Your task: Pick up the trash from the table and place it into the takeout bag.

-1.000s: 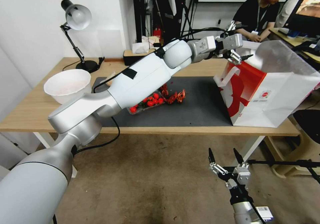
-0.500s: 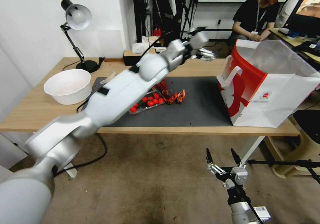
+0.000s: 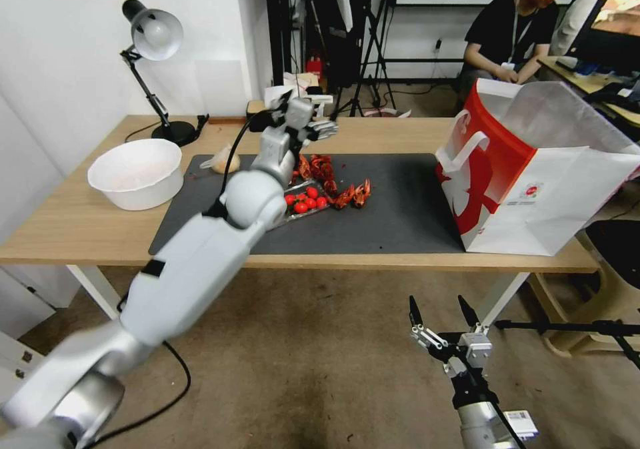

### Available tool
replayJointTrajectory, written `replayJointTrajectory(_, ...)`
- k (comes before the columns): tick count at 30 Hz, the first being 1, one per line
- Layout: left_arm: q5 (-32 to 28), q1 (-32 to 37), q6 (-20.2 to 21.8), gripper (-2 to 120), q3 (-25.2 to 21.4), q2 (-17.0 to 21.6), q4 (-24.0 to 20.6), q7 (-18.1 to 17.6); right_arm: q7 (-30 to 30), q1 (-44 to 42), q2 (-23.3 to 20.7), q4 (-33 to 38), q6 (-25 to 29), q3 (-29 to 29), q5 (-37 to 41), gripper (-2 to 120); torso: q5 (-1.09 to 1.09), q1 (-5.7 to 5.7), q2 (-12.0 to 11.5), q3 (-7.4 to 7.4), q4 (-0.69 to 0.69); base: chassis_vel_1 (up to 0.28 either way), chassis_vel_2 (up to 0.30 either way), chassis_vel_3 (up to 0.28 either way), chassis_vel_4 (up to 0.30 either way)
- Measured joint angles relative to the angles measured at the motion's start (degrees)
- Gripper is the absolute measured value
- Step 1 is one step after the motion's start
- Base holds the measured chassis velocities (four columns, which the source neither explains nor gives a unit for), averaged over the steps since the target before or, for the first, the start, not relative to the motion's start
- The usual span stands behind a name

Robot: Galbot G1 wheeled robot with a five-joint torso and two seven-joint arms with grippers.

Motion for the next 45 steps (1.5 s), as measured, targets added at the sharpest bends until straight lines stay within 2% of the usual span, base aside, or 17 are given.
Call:
replayJointTrajectory(5, 0.2, 2.56, 0.74, 100, -1.69, 0.39, -1.7, -4.25, 0.0, 0.14, -0.11, -0.11, -0.05, -0.15, 0.0, 100, 0.02, 0.0, 0.0, 0.0, -0.01, 0.0, 0.0, 0.0, 0.0)
replayJointTrajectory(12, 0.36, 4.01, 0.93, 100, -2.52, 0.5, -2.7, -6.64, 0.0, 0.23, -0.18, -0.19, -0.08, -0.22, 0.0, 100, 0.01, 0.0, 0.0, 0.0, -0.02, 0.0, 0.0, 0.0, 0.0)
replayJointTrajectory(14, 0.45, 6.29, 1.53, 100, -3.76, 0.47, -4.52, -10.99, 0.01, 0.36, -0.24, -0.24, -0.17, -0.34, 0.0, 100, 0.02, 0.0, 0.0, 0.0, -0.04, 0.0, 0.0, 0.0, 0.0)
replayJointTrajectory(15, 0.45, 6.29, 1.53, 100, -3.76, 0.47, -4.52, -10.99, 0.01, 0.36, -0.24, -0.24, -0.17, -0.34, 0.0, 100, 0.02, 0.0, 0.0, 0.0, -0.04, 0.0, 0.0, 0.0, 0.0)
replayJointTrajectory(16, 0.42, 7.43, 1.96, 100, -4.31, 0.44, -5.47, -13.06, 0.02, 0.42, -0.25, -0.25, -0.2, -0.38, 0.0, 100, 0.03, 0.0, 0.0, 0.0, -0.04, 0.0, 0.0, 0.0, 0.0)
replayJointTrajectory(17, 0.78, 10.83, 3.12, 100, -5.93, 0.44, -8.11, -16.94, 0.03, 0.54, -0.29, -0.25, -0.27, -0.52, -0.01, 100, 0.02, 0.0, 0.0, 0.0, -0.04, 0.0, 0.0, 0.0, 0.0)
replayJointTrajectory(18, 1.71, 12.85, 3.36, 100, -7.01, 0.65, -9.4, -17.84, 0.04, 0.57, -0.3, -0.24, -0.31, -0.56, -0.01, 100, 0.02, 0.0, 0.0, -0.01, -0.04, 0.0, 0.0, 0.0, 0.0)
replayJointTrajectory(24, 3.51, 18.67, 3.37, 100, -10.67, 1.29, -12.36, -18.81, 0.06, 0.53, -0.34, -0.12, -0.34, -0.58, -0.03, 100, 0.01, 0.0, 0.0, 0.0, -0.03, 0.0, 0.0, 0.0, 0.0)
replayJointTrajectory(27, 5.69, 25.69, 2.43, 100, -15.92, 1.98, -15.39, -19.05, 0.07, 0.37, -0.48, 0.01, -0.31, -0.56, -0.03, 100, 0.0, 0.0, 0.0, 0.0, -0.03, 0.0, 0.0, 0.0, 0.0)
replayJointTrajectory(28, 5.69, 25.69, 2.43, 100, -15.92, 1.98, -15.39, -19.05, 0.07, 0.37, -0.48, 0.01, -0.31, -0.56, -0.03, 100, 0.0, 0.0, 0.0, 0.0, -0.03, 0.0, 0.0, 0.0, 0.0)
replayJointTrajectory(30, 8.49, 32.18, 1.7, 100, -20.0, 3.26, -18.5, -18.09, 0.07, 0.34, -0.7, 0.35, -0.15, -0.42, -0.02, 100, 0.03, 0.0, 0.0, -0.01, -0.03, 0.0, 0.0, 0.0, 0.0)
replayJointTrajectory(32, 8.61, 32.9, 1.64, 100, -20.32, 3.41, -18.83, -18.03, 0.07, 0.32, -0.73, 0.41, -0.14, -0.39, -0.02, 100, 0.03, 0.0, 0.0, -0.01, -0.03, 0.0, 0.0, 0.0, 0.0)
replayJointTrajectory(34, 9.96, 39.84, 0.35, 100, -23.25, 4.23, -21.01, -17.44, 0.06, 0.14, -1.01, 0.89, -0.02, -0.17, -0.01, 100, 0.02, 0.0, 0.0, -0.01, -0.03, 0.0, 0.0, 0.0, 0.0)
replayJointTrajectory(35, 9.96, 39.84, 0.35, 100, -23.25, 4.23, -21.01, -17.44, 0.06, 0.14, -1.01, 0.89, -0.02, -0.17, -0.01, 100, 0.02, 0.0, 0.0, -0.01, -0.03, 0.0, 0.0, 0.0, 0.0)
replayJointTrajectory(38, 12.16, 48.63, -2.18, 100, -27.41, 3.79, -22.74, -16.44, 0.04, -0.05, -1.19, 1.36, 0.1, 0.11, 0.03, 100, 0.02, 0.0, 0.0, -0.01, -0.02, 0.0, 0.0, 0.0, 0.0)
replayJointTrajectory(39, 12.16, 48.63, -2.18, 100, -27.41, 3.79, -22.74, -16.44, 0.04, -0.05, -1.19, 1.36, 0.1, 0.11, 0.03, 100, 0.02, 0.0, 0.0, -0.01, -0.02, 0.0, 0.0, 0.0, 0.0)
replayJointTrajectory(45, 15.64, 59.0, -5.39, 100, -33.62, 1.94, -25.96, -15.92, 0.04, -0.23, -1.47, 1.82, 0.15, 0.4, 0.16, 100, 0.02, 0.0, -0.01, 0.0, -0.03, 0.0, 0.0, 0.0, 0.0)
